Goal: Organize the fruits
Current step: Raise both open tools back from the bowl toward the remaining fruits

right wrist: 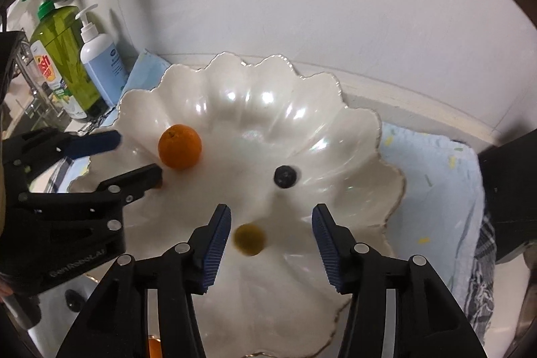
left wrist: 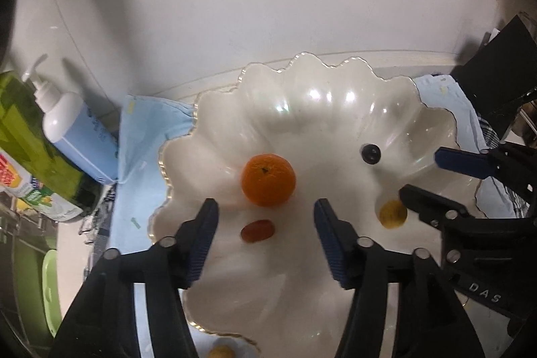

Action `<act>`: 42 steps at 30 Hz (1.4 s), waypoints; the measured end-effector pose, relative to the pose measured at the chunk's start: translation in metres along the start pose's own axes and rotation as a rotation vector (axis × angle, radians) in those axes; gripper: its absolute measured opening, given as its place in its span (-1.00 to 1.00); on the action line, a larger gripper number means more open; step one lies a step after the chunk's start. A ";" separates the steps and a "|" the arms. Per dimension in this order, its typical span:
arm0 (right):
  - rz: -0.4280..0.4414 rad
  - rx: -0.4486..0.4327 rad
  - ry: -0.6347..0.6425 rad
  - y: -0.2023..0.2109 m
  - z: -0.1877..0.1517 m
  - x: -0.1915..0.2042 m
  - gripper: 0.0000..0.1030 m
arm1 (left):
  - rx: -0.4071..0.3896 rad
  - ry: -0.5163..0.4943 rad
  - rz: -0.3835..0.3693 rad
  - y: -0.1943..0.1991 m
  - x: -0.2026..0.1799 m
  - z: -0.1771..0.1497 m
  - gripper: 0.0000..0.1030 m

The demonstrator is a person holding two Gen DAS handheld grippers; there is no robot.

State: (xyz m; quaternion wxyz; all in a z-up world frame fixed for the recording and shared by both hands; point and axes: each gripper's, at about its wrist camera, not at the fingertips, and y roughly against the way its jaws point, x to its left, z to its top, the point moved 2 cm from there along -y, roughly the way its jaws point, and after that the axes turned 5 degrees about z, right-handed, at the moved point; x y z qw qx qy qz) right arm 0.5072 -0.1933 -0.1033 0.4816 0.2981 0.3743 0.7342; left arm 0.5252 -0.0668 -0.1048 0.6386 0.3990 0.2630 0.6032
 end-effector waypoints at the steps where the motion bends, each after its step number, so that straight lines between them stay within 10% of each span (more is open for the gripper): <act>1: -0.007 -0.005 -0.002 0.002 0.000 -0.001 0.00 | -0.003 0.006 0.006 0.002 0.002 0.000 0.35; 13: 0.001 -0.114 -0.030 0.047 -0.009 0.002 0.01 | -0.140 0.068 0.087 0.062 0.017 -0.016 0.95; 42: 0.016 -0.372 0.134 0.162 -0.065 0.067 0.33 | -0.325 0.224 0.148 0.202 0.045 -0.104 1.00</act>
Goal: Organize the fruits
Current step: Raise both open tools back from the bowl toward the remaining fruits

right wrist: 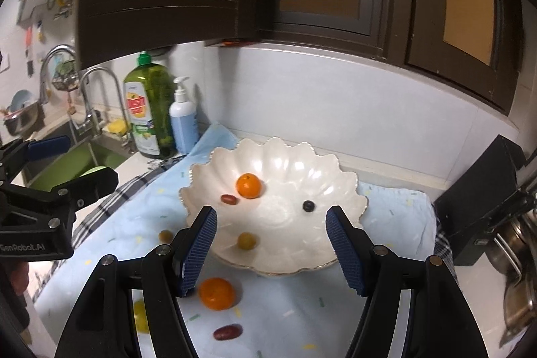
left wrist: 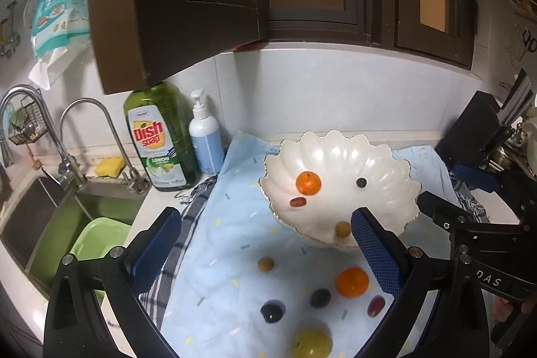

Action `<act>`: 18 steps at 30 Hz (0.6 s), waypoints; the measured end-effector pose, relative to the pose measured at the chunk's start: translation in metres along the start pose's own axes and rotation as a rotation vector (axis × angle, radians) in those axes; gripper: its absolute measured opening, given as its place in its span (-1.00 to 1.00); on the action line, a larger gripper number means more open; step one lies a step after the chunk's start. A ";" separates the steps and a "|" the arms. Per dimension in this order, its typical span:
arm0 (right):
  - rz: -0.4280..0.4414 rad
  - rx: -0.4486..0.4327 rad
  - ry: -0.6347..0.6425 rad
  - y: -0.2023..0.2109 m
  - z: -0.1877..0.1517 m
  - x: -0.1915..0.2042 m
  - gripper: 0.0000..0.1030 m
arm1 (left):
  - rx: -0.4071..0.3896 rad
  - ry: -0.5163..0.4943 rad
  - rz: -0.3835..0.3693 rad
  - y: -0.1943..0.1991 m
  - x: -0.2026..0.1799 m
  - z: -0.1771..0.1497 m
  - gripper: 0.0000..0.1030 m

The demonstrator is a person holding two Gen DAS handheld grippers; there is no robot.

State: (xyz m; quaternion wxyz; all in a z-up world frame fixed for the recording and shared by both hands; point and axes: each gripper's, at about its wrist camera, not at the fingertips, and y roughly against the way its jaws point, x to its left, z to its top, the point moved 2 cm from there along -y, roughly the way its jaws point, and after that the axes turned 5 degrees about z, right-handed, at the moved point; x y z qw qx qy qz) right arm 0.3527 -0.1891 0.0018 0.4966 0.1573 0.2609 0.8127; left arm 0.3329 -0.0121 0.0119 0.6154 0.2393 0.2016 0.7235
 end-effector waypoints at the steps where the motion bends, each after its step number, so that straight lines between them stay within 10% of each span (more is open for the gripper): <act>1: 0.011 -0.002 0.010 0.002 -0.001 0.003 0.33 | -0.005 -0.001 0.008 0.003 0.000 -0.002 1.00; 18: 0.084 0.010 0.094 0.019 -0.047 0.029 0.33 | -0.059 -0.051 0.060 0.042 -0.010 -0.061 0.91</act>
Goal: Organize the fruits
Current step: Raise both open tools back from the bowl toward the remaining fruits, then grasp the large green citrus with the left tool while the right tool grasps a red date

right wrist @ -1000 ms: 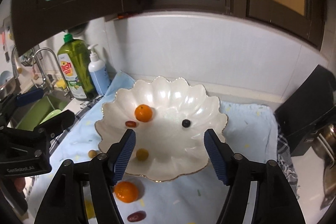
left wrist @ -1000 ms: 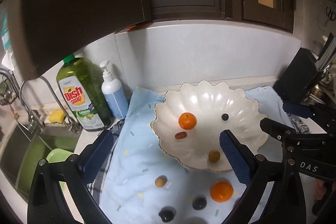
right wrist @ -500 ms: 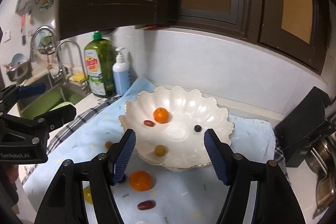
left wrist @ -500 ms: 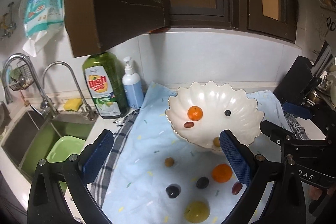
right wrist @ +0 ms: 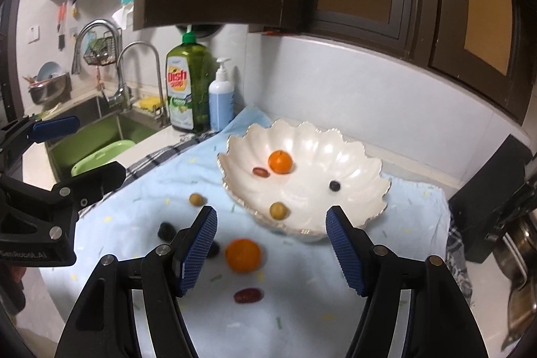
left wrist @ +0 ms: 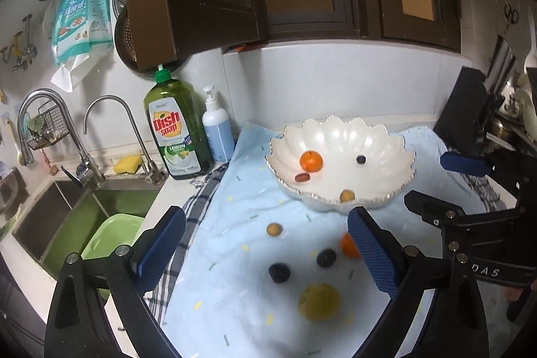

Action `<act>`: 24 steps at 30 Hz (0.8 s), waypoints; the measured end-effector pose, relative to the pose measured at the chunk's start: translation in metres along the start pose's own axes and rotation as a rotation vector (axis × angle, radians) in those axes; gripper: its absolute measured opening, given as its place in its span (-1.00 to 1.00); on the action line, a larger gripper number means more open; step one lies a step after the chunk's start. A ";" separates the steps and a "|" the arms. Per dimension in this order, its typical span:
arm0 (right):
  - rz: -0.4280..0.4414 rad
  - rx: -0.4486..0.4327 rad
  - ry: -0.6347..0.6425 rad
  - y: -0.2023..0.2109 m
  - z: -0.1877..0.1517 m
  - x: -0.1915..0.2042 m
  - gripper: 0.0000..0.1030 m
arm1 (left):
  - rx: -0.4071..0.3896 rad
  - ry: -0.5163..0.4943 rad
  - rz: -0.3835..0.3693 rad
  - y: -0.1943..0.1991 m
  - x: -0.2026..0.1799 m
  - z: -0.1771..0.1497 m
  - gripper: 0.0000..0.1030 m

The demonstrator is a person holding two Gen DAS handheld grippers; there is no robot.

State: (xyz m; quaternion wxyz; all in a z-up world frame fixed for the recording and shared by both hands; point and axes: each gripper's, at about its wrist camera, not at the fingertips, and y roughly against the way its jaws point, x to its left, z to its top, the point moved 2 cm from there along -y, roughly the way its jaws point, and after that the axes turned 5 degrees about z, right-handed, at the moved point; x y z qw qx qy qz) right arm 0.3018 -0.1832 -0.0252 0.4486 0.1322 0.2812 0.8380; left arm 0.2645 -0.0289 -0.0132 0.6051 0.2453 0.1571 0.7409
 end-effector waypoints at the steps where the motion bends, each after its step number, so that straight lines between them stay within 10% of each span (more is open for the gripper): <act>1: 0.002 0.003 0.000 0.000 -0.003 0.001 0.33 | 0.000 -0.004 0.001 0.001 -0.001 -0.005 0.89; 24: 0.097 0.161 0.054 -0.041 -0.065 0.013 0.32 | 0.130 -0.082 -0.080 -0.028 -0.035 -0.081 0.58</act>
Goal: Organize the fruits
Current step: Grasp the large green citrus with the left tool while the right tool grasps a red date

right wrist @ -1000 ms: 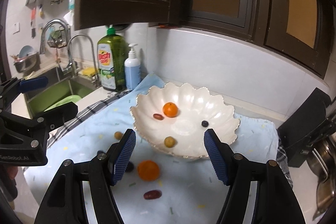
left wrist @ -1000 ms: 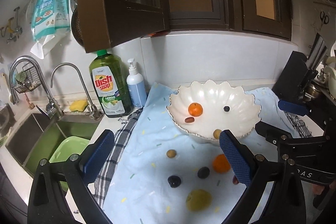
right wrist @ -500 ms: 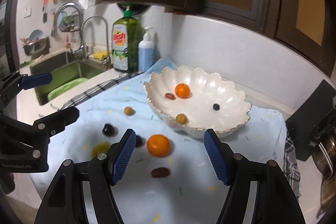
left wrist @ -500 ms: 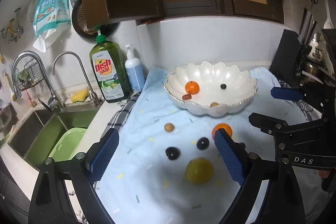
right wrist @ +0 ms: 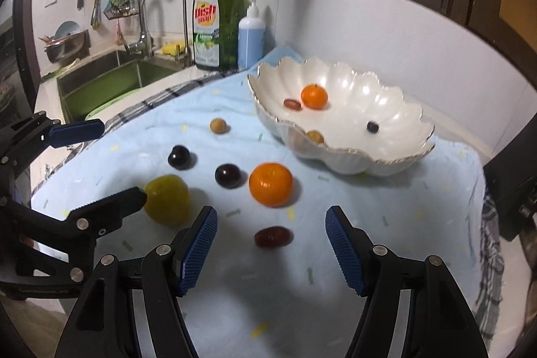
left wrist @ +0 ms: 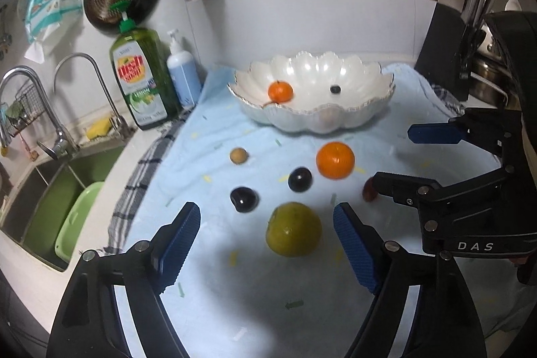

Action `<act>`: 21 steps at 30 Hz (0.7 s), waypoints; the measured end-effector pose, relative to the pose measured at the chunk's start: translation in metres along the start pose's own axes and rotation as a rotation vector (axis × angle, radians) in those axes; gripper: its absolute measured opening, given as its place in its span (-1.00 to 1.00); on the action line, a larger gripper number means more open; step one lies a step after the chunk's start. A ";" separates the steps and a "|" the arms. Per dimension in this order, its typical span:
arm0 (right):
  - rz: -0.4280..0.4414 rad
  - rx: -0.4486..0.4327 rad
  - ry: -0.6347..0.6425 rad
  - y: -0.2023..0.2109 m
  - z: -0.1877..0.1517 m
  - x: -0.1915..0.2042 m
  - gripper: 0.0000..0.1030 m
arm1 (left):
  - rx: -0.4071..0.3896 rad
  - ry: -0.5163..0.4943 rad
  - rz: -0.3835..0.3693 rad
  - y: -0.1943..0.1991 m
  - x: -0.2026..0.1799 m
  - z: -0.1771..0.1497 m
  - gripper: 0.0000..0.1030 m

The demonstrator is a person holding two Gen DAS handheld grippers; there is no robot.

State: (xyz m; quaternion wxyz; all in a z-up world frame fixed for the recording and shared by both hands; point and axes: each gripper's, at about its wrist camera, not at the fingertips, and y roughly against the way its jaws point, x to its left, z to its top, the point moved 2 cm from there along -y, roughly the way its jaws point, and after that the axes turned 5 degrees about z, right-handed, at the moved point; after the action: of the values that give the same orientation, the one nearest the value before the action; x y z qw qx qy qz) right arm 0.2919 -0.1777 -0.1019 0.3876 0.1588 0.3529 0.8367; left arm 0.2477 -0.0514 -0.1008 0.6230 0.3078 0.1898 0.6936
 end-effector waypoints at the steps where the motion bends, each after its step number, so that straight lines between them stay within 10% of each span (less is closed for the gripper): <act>1: 0.003 0.008 -0.003 -0.003 -0.001 -0.001 0.32 | 0.011 -0.006 -0.001 -0.004 -0.001 -0.002 0.57; 21: 0.072 0.114 -0.074 -0.044 -0.016 -0.012 0.04 | 0.157 -0.028 -0.077 -0.049 -0.019 -0.014 0.18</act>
State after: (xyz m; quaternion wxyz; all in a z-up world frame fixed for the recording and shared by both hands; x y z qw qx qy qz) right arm 0.3150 -0.1742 -0.1443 0.3602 0.2238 0.3794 0.8223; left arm 0.2756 -0.0609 -0.1463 0.6257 0.3579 0.2467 0.6477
